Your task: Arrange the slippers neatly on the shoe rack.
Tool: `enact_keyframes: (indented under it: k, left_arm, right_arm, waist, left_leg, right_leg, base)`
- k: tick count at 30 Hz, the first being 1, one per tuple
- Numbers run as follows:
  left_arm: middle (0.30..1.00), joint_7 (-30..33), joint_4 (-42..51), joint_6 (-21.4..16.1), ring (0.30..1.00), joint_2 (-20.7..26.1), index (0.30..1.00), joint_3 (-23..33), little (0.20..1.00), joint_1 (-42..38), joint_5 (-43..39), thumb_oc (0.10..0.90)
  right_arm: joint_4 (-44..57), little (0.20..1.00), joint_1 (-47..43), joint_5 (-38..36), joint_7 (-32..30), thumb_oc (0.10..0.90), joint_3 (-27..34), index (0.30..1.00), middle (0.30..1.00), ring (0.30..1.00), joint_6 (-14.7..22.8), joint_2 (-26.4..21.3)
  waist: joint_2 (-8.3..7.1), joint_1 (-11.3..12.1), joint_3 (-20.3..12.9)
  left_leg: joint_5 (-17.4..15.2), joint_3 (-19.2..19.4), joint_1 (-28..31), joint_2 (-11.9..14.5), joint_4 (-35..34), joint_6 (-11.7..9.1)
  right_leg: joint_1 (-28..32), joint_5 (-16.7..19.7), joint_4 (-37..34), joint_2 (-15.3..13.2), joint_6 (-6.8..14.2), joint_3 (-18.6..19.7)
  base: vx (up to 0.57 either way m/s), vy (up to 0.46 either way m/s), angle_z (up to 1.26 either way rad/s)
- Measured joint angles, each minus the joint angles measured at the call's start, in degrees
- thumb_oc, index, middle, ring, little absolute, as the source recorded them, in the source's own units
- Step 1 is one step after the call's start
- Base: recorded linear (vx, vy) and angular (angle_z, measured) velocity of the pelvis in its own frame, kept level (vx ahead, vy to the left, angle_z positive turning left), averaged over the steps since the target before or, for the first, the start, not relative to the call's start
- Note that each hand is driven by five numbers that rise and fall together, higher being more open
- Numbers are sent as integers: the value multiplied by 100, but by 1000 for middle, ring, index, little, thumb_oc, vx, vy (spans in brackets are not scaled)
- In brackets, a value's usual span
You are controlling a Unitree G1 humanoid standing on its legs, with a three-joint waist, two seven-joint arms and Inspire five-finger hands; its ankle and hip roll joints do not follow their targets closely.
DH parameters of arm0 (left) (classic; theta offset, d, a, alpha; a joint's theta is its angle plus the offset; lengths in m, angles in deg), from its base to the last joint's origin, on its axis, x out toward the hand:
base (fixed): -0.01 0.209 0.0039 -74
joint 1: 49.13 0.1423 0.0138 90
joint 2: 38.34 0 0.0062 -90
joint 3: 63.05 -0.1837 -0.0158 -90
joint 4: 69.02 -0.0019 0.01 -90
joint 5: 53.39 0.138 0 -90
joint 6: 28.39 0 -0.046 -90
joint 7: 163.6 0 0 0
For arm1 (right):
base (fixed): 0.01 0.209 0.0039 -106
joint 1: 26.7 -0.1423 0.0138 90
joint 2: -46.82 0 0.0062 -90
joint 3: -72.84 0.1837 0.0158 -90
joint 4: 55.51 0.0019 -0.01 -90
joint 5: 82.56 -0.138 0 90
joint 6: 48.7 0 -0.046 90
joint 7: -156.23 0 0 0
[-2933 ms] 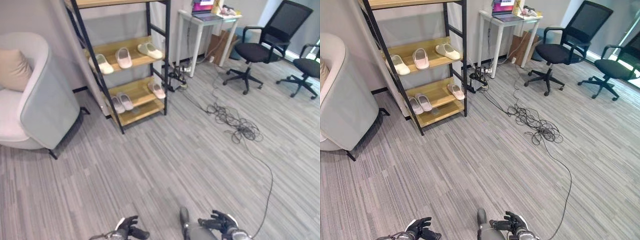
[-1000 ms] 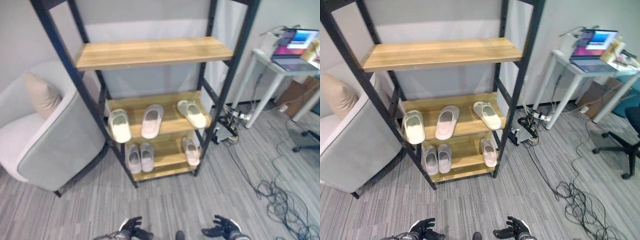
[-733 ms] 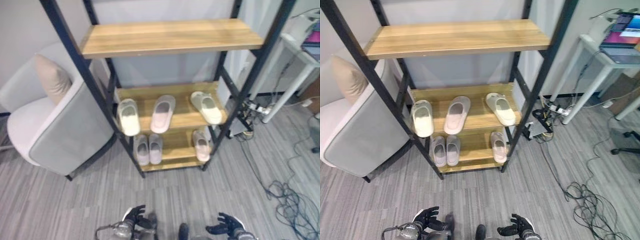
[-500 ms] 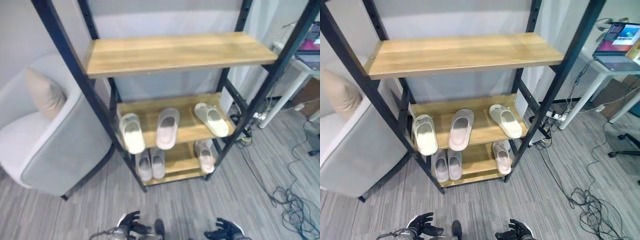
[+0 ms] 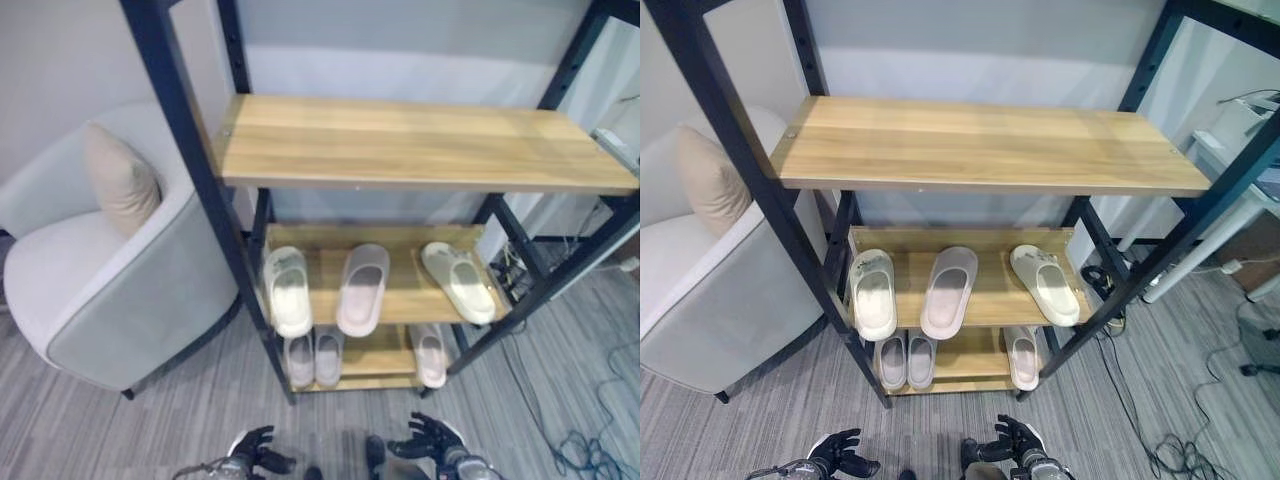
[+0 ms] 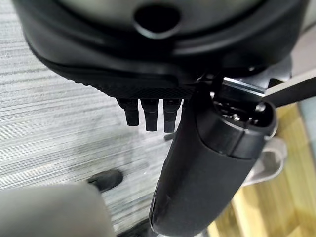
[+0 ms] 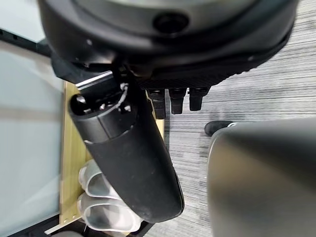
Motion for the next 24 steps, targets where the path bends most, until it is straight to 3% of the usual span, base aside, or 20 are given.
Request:
enact_keyframes:
  k: [3, 7, 14, 21, 22, 23, 24]
  left_arm:
    - [900, -16, 49, 3, 900, -7, 900, 5, 900, 72, 4, 800]
    - [900, -25, 220, -1, 900, -84, 900, -22, 900, 64, 47, 800]
    - [900, -18, 494, 4, 900, -174, 900, -354, 900, 113, 42, 800]
    - [900, -22, 1205, 4, 900, -120, 900, -649, 900, 190, -58, 800]
    - [900, -19, 1399, 9, 900, -83, 900, -669, 900, 148, -58, 800]
    - [900, -16, 1658, 0, 900, -40, 900, -696, 900, 124, -61, 800]
    - [900, -10, 1830, -36, 900, -4, 900, -679, 900, 89, -67, 800]
  right_arm:
    - [212, 900, 96, 8, 3, 800, -114, 900, 900, 900, 9, -78]
    - [358, 900, 198, 61, -3, 800, -110, 900, 900, 900, 10, -197]
    - [14, 900, 329, 208, -26, 800, -94, 900, 900, 900, 11, -270]
    - [-308, 900, 211, 204, -76, 800, 24, 900, 900, 900, 27, -226]
    - [-317, 900, 185, 201, -73, 800, 90, 900, 900, 900, 38, -206]
    - [-376, 900, 77, 204, -82, 800, 147, 900, 900, 900, 40, -204]
    - [-378, 900, -16, 206, -86, 800, 147, 900, 900, 900, 23, -219]
  waist:
    - [61, -4, -119]
    - [71, -18, -129]
    - [114, -17, -144]
    - [72, -21, -75]
    - [69, -26, 0]
    - [190, 16, 49]
    - [293, 83, 135]
  left_leg:
    - [-96, -58, 19, 206, 3, -160]
    - [-132, -196, 16, 380, 0, -312]
    - [-75, -273, 16, 436, -77, -373]
    - [-41, -12, -124, 378, -3, -308]
    - [7, 32, -181, 415, 115, -322]
    - [43, 151, -286, 568, 120, -287]
    - [57, 205, -319, 665, 154, -309]
  right_leg:
    - [370, 344, -707, 219, -267, -81]
    - [450, 257, -723, 368, -392, -289]
    - [399, 202, -748, 424, -427, -309]
    - [-35, 204, -274, 404, -286, -105]
    - [-114, 118, -200, 362, -93, -38]
    - [-251, -203, 63, 377, 94, -383]
    - [-422, -297, 500, 371, 46, -541]
  base:
    - [15, -108, 4]
    - [-26, -78, 16]
    - [-47, -2, 3]
    - [-154, -19, -21]
    - [-163, -232, -15]
    - [-108, -189, -27]
    - [-41, -132, -27]
